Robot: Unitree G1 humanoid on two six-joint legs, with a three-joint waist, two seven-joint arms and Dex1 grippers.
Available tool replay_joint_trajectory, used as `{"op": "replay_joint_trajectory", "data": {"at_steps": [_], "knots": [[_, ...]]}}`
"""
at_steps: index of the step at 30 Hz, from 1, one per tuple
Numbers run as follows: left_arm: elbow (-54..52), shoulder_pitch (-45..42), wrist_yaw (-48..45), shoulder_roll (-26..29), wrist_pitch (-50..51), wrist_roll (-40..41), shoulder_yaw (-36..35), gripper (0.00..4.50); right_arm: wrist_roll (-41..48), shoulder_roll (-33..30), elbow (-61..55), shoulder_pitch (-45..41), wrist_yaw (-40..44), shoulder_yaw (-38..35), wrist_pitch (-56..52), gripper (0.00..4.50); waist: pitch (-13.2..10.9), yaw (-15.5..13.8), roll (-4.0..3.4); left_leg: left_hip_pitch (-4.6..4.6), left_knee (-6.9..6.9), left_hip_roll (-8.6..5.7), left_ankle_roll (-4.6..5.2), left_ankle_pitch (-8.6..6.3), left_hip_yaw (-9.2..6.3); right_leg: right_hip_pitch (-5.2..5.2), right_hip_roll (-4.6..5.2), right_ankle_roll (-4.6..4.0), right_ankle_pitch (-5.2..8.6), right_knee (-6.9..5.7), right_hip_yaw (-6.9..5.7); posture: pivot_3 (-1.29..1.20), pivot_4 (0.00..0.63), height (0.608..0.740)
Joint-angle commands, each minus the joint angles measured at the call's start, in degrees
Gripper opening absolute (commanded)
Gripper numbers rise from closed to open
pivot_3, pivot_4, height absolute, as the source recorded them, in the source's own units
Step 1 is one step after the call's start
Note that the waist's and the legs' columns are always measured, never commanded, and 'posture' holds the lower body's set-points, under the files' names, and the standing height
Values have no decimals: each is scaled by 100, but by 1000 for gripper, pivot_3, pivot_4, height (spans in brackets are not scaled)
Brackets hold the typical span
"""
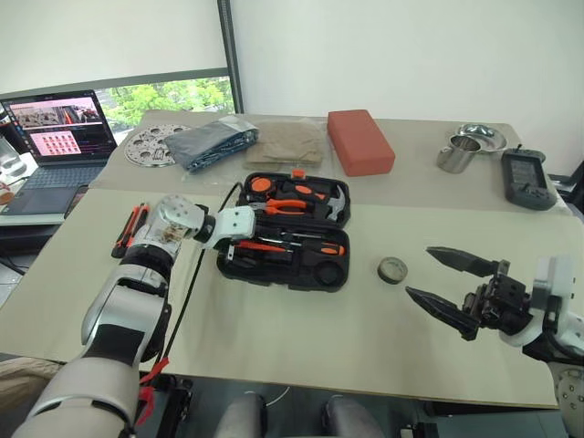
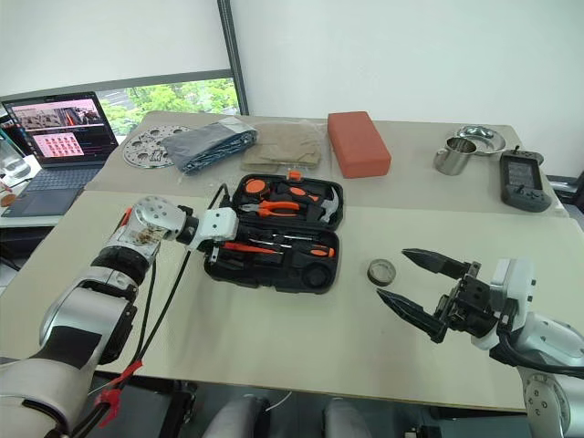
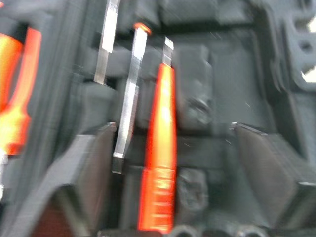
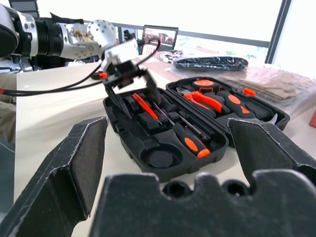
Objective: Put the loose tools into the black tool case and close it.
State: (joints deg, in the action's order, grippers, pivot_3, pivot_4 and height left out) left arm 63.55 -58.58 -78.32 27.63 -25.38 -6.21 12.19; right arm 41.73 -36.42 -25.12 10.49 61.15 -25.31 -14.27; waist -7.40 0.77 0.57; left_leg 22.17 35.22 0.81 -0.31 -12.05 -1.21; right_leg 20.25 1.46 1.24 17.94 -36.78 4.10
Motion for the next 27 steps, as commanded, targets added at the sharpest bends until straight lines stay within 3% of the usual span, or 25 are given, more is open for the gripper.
{"op": "replay_joint_trajectory", "data": {"at_steps": [1,7,10,15,20,27], "knots": [[-316,-217,-211,213,184,374,-334,4473,83,-15,-99,8,3,-101,162,4500,0,20,0,-1,0,2,0,0,-1,0,-2,0,0,-1,0,0,150,740],[-1189,-16,-551,408,995,1086,-818,4473,48,-3,-28,-41,26,-46,195,4500,0,42,-1,-3,-1,6,1,1,-5,2,-7,-3,-1,-10,-1,0,150,740],[-1706,230,96,235,1522,1393,-1153,3712,18,17,7,-79,29,19,219,4500,2,21,-4,-5,1,5,1,1,-7,0,-3,-3,-2,-12,0,0,150,740],[-3013,1252,1677,-196,2584,1448,-1427,1696,5,49,2,-93,12,86,251,4500,3,10,-6,-8,2,7,2,1,-31,-2,5,-27,-16,-18,3,0,150,740],[-4670,2426,2746,-525,3736,1412,-1354,52,50,35,-20,-20,12,102,268,4500,2,28,-3,-12,-1,13,1,1,-44,0,8,-33,-19,-27,12,0,150,740],[-5465,3094,3854,-701,4566,1109,-1186,52,58,-11,73,-142,52,172,257,4500,4,5,-7,-22,3,7,3,5,-42,-10,13,-33,-19,-26,17,0,150,740]]}}
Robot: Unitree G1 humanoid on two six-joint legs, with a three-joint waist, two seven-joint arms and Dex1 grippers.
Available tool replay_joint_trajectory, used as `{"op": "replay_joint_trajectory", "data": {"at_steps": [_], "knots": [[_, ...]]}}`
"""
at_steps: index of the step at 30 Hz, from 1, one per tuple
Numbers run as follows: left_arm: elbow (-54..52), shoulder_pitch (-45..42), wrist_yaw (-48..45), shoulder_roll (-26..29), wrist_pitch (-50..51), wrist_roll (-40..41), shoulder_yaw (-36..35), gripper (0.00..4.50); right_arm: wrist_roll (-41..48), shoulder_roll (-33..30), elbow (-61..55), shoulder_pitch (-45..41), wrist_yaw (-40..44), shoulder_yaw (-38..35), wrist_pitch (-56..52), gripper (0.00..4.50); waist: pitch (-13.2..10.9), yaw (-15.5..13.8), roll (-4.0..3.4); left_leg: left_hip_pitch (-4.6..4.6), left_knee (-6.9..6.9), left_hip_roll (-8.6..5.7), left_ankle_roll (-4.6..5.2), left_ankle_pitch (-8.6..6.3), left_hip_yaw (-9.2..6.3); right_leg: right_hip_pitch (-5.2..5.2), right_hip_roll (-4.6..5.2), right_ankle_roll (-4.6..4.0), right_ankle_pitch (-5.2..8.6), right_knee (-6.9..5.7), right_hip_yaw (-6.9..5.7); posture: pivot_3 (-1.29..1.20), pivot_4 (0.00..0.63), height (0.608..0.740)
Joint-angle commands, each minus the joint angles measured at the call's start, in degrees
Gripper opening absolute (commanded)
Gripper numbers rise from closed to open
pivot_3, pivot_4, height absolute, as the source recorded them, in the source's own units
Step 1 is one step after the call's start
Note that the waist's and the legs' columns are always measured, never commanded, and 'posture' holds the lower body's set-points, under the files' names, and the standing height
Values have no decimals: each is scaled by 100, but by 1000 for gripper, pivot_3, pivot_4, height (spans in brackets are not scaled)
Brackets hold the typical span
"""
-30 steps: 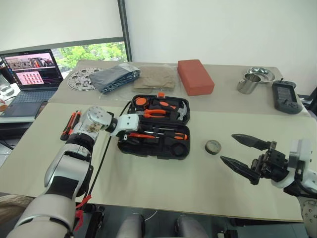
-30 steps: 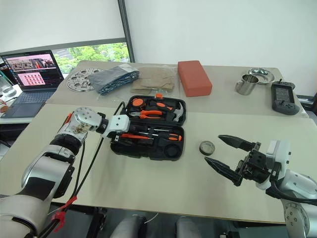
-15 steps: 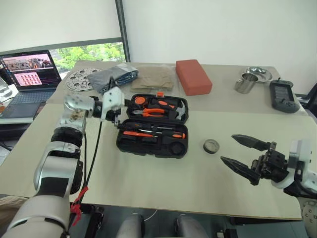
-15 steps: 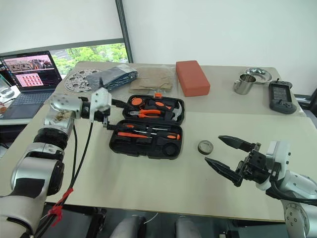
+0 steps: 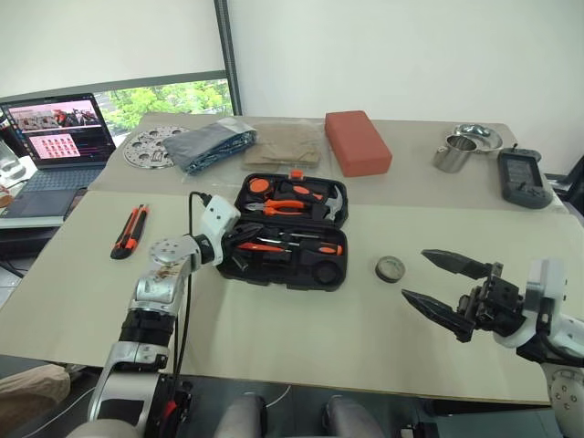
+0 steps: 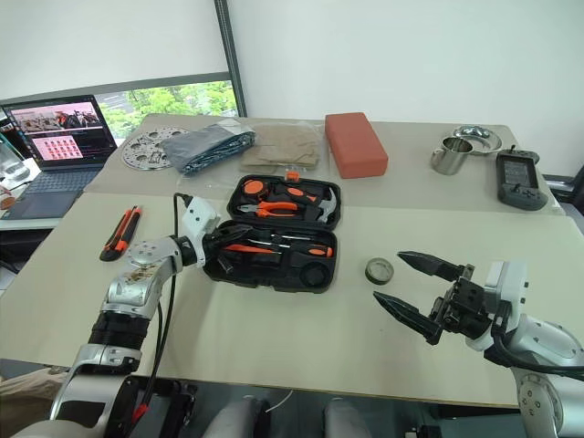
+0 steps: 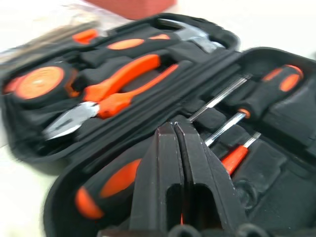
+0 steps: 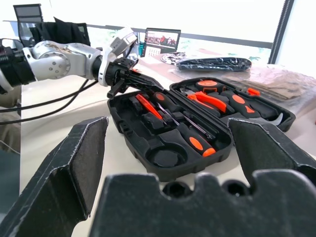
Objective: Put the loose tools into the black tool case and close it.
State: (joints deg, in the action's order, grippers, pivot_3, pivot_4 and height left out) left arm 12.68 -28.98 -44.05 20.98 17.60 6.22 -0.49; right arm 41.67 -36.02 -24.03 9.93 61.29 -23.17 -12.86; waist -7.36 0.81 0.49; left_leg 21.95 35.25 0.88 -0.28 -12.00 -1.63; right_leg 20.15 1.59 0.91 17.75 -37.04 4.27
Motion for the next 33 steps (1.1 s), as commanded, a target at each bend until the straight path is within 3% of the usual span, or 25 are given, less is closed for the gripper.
{"op": "replay_joint_trajectory", "data": {"at_steps": [1,18,26,33], "knots": [[-459,208,503,-44,360,-160,129,52,63,-53,-29,-96,46,-35,115,4500,0,8,1,0,0,-1,0,0,0,0,0,0,0,0,0,0,150,740],[-1200,843,1340,-128,1967,-258,609,52,63,-117,-23,-59,117,-87,96,4500,27,19,-21,0,-1,-5,0,0,12,-10,1,17,10,2,19,0,150,740],[-1875,791,1491,-318,1399,119,226,52,60,-160,8,-72,141,-85,101,4500,24,20,-16,0,0,-4,-2,1,22,-6,-3,35,20,1,46,0,150,740],[-2244,564,2396,-912,1552,166,-52,52,84,-223,46,-77,186,-120,103,4500,19,-17,-7,12,2,-15,-3,1,22,0,-6,7,1,22,94,0,150,740]]}}
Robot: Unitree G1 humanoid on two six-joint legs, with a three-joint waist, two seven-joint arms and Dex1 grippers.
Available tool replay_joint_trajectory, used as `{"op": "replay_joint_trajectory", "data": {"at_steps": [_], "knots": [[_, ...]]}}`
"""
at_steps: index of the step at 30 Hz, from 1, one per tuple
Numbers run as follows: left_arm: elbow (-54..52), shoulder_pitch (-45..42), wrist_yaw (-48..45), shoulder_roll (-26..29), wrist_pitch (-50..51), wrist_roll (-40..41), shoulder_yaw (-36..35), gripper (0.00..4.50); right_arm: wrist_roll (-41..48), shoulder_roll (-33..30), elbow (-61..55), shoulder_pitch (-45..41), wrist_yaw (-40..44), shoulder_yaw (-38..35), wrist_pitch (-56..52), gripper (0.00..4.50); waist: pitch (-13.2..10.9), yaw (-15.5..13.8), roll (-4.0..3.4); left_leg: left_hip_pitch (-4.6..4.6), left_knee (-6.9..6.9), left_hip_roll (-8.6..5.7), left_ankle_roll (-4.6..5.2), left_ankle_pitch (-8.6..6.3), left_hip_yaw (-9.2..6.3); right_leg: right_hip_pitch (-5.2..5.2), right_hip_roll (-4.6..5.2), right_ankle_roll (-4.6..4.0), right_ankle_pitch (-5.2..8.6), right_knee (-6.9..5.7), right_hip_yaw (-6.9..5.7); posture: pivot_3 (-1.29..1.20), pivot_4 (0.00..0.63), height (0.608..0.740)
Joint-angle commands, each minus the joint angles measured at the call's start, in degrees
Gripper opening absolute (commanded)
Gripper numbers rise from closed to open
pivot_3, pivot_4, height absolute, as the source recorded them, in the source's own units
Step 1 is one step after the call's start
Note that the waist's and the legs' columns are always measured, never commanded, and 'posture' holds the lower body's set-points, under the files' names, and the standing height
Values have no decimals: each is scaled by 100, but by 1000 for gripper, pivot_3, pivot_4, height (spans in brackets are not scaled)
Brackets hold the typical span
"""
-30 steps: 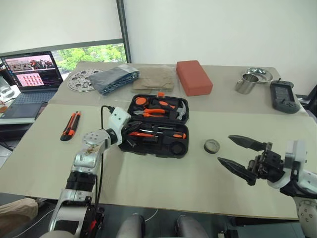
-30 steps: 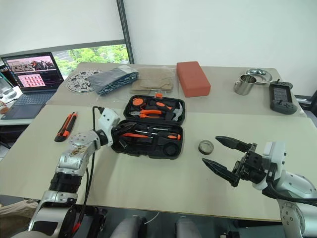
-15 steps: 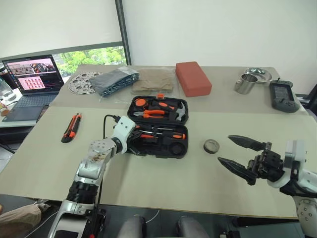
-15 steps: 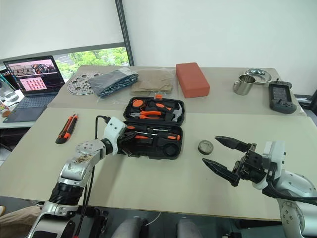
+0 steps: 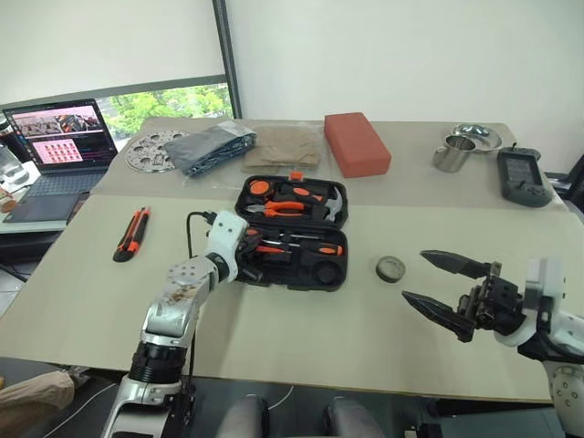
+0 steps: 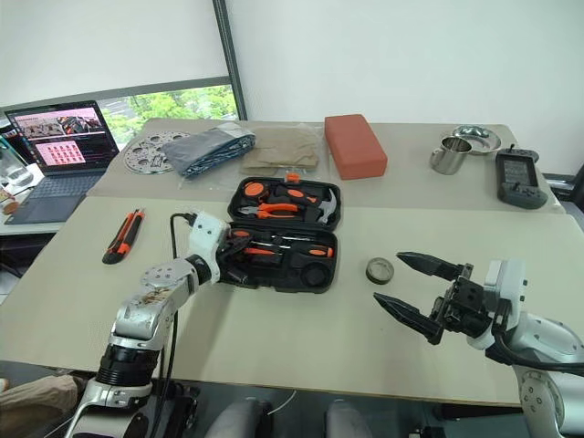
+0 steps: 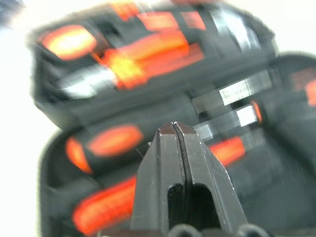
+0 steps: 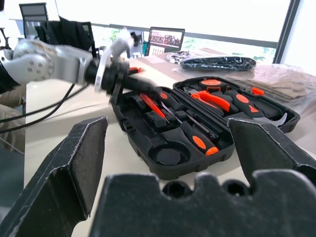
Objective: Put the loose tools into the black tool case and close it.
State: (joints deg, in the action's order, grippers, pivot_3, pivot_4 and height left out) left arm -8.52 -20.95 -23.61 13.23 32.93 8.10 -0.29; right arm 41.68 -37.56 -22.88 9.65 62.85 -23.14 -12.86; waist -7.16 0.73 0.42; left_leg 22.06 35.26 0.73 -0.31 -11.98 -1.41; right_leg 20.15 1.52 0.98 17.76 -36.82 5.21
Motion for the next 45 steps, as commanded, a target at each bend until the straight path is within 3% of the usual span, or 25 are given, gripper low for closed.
{"op": "replay_joint_trajectory", "data": {"at_steps": [1,6,20,38,45], "knots": [[-61,-301,461,-194,81,-47,-63,52,80,-73,-69,-60,32,-115,98,4500,-1,-12,2,2,0,-3,0,0,-1,0,-1,2,0,1,7,0,150,740],[209,-541,1114,-498,972,-128,-62,52,73,-140,15,-162,79,-142,92,4500,-2,6,4,1,0,-7,0,0,0,-1,-6,9,2,3,19,0,150,740],[71,-255,1531,-678,2541,-15,-186,52,114,-131,-61,-64,51,-190,110,4500,-1,27,2,-4,-1,-4,0,0,1,-3,-15,25,11,1,27,0,150,740],[529,44,1742,-864,2802,-14,-329,52,88,-101,-115,-5,-45,-197,155,4500,16,35,-17,-9,-3,-6,-1,0,11,-29,-14,47,24,2,36,0,150,740],[783,208,1813,-998,2745,32,-413,52,96,-136,-119,19,-52,-231,156,4500,16,64,-17,-84,-18,-7,-4,-3,14,-107,-10,61,35,20,37,0,150,740]]}}
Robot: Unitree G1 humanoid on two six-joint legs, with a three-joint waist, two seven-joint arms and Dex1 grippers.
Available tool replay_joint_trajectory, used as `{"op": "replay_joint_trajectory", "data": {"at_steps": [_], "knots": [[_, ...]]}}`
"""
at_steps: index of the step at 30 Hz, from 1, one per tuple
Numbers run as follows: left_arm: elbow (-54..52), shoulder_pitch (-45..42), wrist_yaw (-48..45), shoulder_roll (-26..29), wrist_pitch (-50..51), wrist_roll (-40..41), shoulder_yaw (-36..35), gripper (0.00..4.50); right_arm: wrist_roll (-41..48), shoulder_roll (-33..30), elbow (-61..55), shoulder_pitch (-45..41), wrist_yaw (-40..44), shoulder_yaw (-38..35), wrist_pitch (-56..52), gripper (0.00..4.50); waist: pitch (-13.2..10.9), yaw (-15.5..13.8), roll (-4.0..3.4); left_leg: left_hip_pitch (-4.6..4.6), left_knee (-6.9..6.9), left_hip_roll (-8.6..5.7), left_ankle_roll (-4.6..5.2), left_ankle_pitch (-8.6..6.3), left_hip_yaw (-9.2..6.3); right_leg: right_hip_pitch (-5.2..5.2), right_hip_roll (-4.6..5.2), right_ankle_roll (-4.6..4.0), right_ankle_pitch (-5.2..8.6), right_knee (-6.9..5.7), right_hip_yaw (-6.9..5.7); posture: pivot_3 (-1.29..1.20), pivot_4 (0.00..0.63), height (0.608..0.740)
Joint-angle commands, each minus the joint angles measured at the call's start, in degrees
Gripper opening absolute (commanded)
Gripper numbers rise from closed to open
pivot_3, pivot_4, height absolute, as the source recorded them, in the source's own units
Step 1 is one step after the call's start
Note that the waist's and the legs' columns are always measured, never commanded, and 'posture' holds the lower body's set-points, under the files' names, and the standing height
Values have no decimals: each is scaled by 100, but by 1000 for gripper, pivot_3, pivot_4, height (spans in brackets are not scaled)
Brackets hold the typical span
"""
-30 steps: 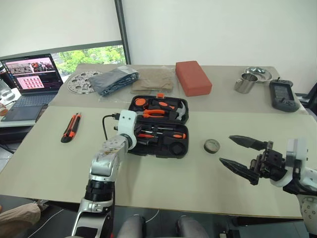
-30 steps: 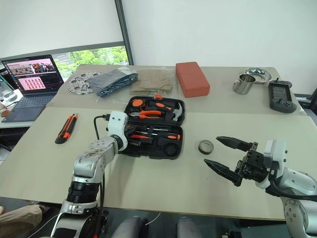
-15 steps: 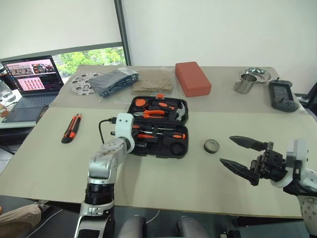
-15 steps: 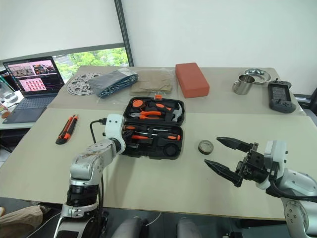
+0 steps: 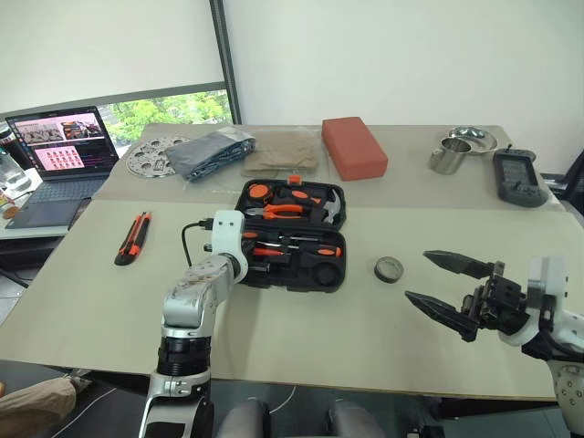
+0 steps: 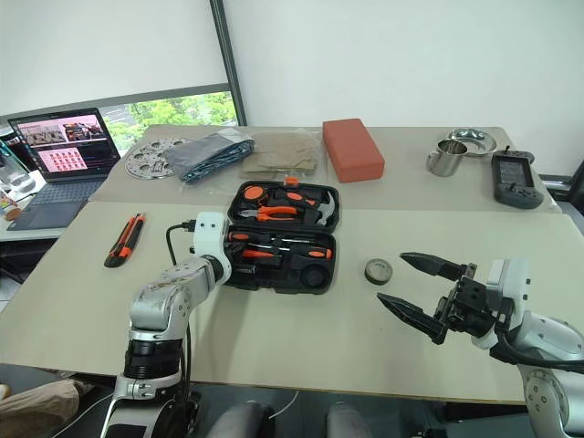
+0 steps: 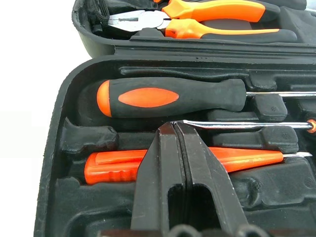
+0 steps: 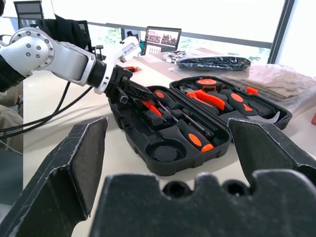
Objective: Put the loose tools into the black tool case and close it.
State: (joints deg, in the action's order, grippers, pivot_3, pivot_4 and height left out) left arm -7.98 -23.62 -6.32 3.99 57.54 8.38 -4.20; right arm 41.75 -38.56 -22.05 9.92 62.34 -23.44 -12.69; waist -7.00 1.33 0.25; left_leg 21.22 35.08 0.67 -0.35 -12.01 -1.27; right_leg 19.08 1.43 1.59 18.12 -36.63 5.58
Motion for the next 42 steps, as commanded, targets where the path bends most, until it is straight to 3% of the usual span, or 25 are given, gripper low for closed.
{"op": "replay_joint_trajectory", "data": {"at_steps": [1,29,35,42], "knots": [[758,498,95,-89,272,4,-39,52,88,-41,-201,-8,-2,-203,137,4500,0,9,0,-1,0,0,0,0,0,0,0,0,0,0,0,0,150,740],[760,873,215,-205,320,57,-212,52,40,-5,-113,-123,44,-83,186,4500,9,117,-2,-46,-18,3,-8,-5,0,-54,1,-1,13,31,3,0,150,740],[620,846,-268,-1,-1362,-10,45,52,57,-2,-73,-197,61,-62,192,4500,9,110,-1,-59,-24,3,-60,-37,0,-77,6,3,17,61,7,0,150,740],[251,1002,-568,-56,-2981,319,-273,52,47,13,20,-299,121,-39,197,4500,1,73,9,41,-18,3,-19,-12,0,17,5,7,12,62,4,0,150,740]]}}
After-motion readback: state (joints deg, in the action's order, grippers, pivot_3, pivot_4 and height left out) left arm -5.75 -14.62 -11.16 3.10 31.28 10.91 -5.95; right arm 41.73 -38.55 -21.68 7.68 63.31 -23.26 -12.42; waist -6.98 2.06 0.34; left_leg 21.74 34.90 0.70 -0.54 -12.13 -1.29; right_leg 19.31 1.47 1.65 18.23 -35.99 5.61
